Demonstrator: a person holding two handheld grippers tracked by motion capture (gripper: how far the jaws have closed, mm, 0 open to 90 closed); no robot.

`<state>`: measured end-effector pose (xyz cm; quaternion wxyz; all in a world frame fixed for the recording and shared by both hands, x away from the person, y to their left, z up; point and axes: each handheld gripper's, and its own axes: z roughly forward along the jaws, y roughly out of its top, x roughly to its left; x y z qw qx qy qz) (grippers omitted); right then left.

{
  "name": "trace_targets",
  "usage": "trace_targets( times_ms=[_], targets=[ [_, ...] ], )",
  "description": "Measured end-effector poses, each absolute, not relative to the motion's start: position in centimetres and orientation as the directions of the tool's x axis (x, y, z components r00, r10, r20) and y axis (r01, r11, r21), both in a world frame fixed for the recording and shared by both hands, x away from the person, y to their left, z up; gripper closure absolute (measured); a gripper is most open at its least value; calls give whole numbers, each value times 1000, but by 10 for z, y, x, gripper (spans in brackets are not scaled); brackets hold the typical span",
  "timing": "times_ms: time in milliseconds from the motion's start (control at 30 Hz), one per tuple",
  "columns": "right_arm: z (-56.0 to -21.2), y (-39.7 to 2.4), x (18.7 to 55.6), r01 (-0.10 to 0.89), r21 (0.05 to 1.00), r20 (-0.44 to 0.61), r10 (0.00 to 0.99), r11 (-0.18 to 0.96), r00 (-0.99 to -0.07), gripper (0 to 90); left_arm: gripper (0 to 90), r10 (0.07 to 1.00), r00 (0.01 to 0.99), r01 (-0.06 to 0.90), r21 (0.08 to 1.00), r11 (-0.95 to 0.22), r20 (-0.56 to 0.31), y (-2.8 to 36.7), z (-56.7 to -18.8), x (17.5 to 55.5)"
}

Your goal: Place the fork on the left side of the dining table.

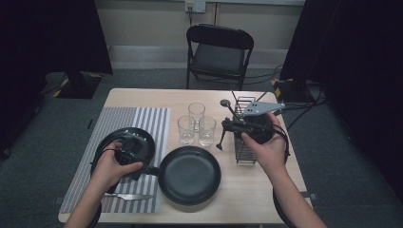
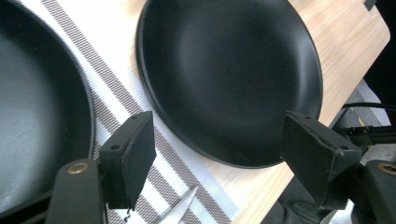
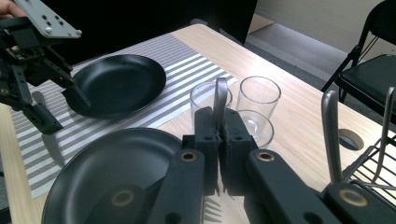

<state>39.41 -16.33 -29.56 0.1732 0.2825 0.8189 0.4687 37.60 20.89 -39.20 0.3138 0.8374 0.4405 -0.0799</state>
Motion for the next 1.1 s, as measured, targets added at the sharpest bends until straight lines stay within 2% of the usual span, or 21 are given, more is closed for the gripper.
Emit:
trace_targets(
  times_ms=[367, 733, 1100],
  targets=[
    [-293, -165, 390, 311, 866, -1, 622, 392, -783, 875, 292, 682, 612, 774, 479, -414, -399, 182, -384, 383],
    [-294, -158, 385, 306, 862, 0, 603, 404, -797, 875, 303, 638, 673, 724, 509, -466, -374, 144, -375, 386],
    [-291, -149, 381, 309, 852, 1, 590, 422, -807, 875, 318, 627, 700, 695, 531, -485, -344, 127, -369, 394]
  ],
)
